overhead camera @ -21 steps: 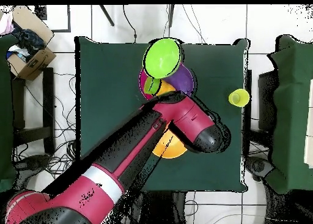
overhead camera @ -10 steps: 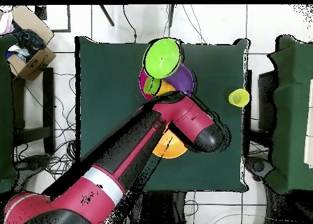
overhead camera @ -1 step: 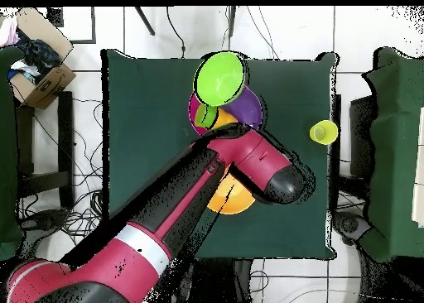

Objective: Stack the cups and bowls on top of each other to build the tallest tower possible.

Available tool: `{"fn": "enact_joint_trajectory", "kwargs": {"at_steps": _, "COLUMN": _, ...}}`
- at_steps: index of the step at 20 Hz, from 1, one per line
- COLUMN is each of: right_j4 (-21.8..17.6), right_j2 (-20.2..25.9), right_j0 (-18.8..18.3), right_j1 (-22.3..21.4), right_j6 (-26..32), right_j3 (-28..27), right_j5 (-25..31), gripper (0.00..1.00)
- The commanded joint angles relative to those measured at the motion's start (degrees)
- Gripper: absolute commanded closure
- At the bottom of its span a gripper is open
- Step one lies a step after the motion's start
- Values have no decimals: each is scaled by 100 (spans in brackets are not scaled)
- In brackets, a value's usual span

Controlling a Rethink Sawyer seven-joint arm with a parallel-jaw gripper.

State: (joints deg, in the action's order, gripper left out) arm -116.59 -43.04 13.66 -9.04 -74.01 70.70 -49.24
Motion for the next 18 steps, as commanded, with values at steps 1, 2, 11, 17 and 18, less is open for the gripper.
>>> {"fn": "enact_joint_trajectory", "kwargs": {"at_steps": 1, "right_j4": -311, "right_j2": 1505, "right_j0": -289, "right_j1": -42, "right_j6": 2445, "right_j3": 346, "right_j5": -154, "gripper": 0}}
{"fn": "enact_joint_trajectory", "kwargs": {"at_steps": 2, "right_j4": -357, "right_j2": 1579, "right_j0": -332, "right_j1": -65, "right_j6": 2508, "right_j3": 361, "right_j5": -220, "gripper": 0}}
{"fn": "enact_joint_trajectory", "kwargs": {"at_steps": 11, "right_j4": -404, "right_j2": 2006, "right_j0": -694, "right_j1": -334, "right_j6": 3132, "right_j3": 411, "right_j5": -119, "gripper": 0}}
{"fn": "enact_joint_trajectory", "kwargs": {"at_steps": 17, "right_j4": -539, "right_j2": 2199, "right_j0": -859, "right_j1": -383, "right_j6": 3449, "right_j3": 434, "right_j5": -102, "gripper": 0}}
{"fn": "enact_joint_trajectory", "kwargs": {"at_steps": 18, "right_j4": -539, "right_j2": 2221, "right_j0": -874, "right_j1": -375, "right_j6": 3458, "right_j3": 429, "right_j5": -34, "gripper": 0}}
